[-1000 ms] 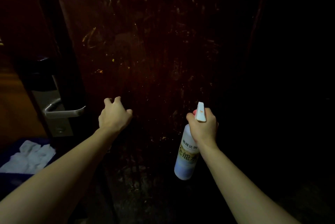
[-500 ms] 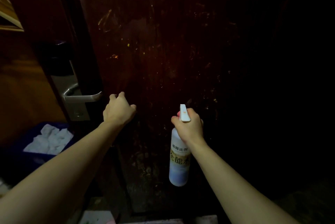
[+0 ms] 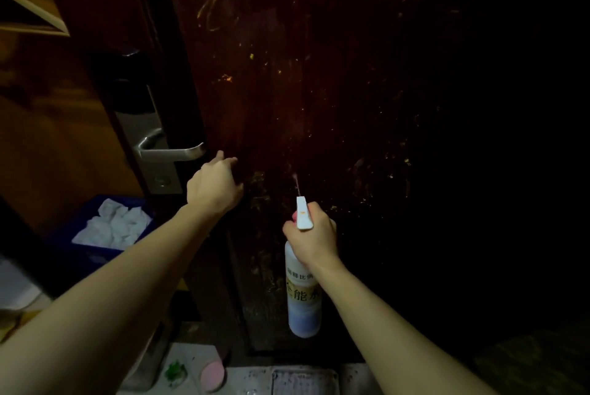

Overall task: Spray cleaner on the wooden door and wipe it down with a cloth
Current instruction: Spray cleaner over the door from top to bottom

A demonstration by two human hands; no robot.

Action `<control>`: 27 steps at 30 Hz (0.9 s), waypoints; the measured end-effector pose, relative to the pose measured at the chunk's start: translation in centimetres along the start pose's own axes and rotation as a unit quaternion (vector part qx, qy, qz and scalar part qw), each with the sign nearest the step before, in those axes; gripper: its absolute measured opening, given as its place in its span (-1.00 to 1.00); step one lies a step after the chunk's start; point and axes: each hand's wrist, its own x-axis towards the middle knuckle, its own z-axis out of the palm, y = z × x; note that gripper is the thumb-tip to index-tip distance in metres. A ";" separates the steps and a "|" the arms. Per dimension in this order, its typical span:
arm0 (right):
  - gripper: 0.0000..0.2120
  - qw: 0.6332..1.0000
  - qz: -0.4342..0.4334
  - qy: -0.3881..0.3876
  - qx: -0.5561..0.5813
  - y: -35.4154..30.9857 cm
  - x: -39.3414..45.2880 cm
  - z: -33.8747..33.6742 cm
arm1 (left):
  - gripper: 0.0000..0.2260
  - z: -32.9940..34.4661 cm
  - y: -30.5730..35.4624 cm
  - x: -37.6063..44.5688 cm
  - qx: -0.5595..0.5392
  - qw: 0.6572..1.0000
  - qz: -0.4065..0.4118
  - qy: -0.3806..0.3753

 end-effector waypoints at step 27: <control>-0.85 0.998 -0.019 -0.052 -0.014 -0.1 -1.4 5.0 | -0.36 3.3 -3.8 -0.3 0.039 0.997 0.025 -0.058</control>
